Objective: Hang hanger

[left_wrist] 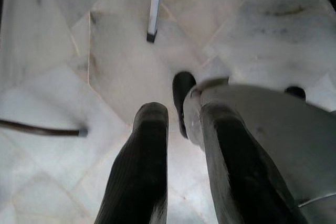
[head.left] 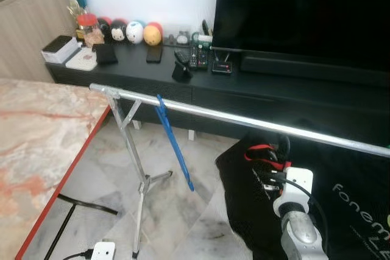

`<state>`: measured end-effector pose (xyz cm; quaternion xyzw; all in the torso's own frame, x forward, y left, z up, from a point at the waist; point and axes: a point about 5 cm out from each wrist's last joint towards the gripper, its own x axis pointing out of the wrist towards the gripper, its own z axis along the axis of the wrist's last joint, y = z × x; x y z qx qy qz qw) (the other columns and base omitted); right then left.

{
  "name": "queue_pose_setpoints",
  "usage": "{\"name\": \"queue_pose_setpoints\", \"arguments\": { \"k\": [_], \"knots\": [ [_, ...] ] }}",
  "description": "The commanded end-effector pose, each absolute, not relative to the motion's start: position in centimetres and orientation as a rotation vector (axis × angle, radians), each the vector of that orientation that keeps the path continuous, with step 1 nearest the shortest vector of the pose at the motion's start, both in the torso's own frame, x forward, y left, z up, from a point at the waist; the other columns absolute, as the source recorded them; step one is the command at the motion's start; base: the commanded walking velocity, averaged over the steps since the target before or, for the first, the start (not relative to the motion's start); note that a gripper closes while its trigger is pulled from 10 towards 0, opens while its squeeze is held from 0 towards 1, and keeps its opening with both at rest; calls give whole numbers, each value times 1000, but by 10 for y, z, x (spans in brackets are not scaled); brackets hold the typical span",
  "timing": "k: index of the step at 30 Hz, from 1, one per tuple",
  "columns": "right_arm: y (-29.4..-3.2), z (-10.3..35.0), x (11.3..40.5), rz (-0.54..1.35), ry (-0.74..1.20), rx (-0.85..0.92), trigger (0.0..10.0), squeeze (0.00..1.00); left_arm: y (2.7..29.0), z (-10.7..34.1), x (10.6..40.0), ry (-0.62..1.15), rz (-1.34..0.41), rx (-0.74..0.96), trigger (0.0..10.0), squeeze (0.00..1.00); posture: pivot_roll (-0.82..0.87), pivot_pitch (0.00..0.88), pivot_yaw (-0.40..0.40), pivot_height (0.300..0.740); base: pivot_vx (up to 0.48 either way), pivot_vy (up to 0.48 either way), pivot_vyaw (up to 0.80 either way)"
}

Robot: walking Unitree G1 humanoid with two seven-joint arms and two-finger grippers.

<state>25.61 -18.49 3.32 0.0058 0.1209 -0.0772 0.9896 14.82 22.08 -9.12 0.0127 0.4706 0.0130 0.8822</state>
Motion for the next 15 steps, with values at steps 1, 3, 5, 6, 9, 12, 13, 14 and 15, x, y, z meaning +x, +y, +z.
{"name": "queue_pose_setpoints", "arguments": {
  "k": [1,3,5,6,9,12,13,14,15],
  "knots": [
    [-189,37,258,-175,214,17,10000,0,222,-94,141,1008,34,23,10000,0,66,0,-29,740,-349,0,0],
    [-189,37,259,-171,213,16,10000,0,222,-94,142,1007,32,23,10000,0,63,0,-27,740,-358,0,0],
    [-189,36,260,-170,212,15,10000,0,222,-93,142,1006,30,23,10000,0,62,0,-27,740,-364,0,0],
    [-189,36,260,-170,211,15,10000,0,222,-93,142,1006,30,23,10000,0,61,0,-26,740,-360,0,0],
    [-192,35,262,-176,212,11,10000,0,222,-94,142,1007,27,24,10000,0,61,0,-25,740,-364,0,0],
    [-195,35,264,-189,212,8,10000,0,223,-94,141,1008,26,24,10000,0,61,0,-25,740,-363,0,0],
    [-195,36,265,-189,210,8,10000,0,223,-94,141,1008,26,24,10000,0,61,0,-25,740,-360,0,0],
    [-196,36,265,-189,210,7,10000,0,223,-94,141,1008,26,24,10000,0,61,0,-25,740,-360,0,0],
    [-196,36,265,-189,210,6,10000,0,223,-94,141,1009,26,23,10000,0,61,0,-26,740,-364,0,0]
  ]
}}
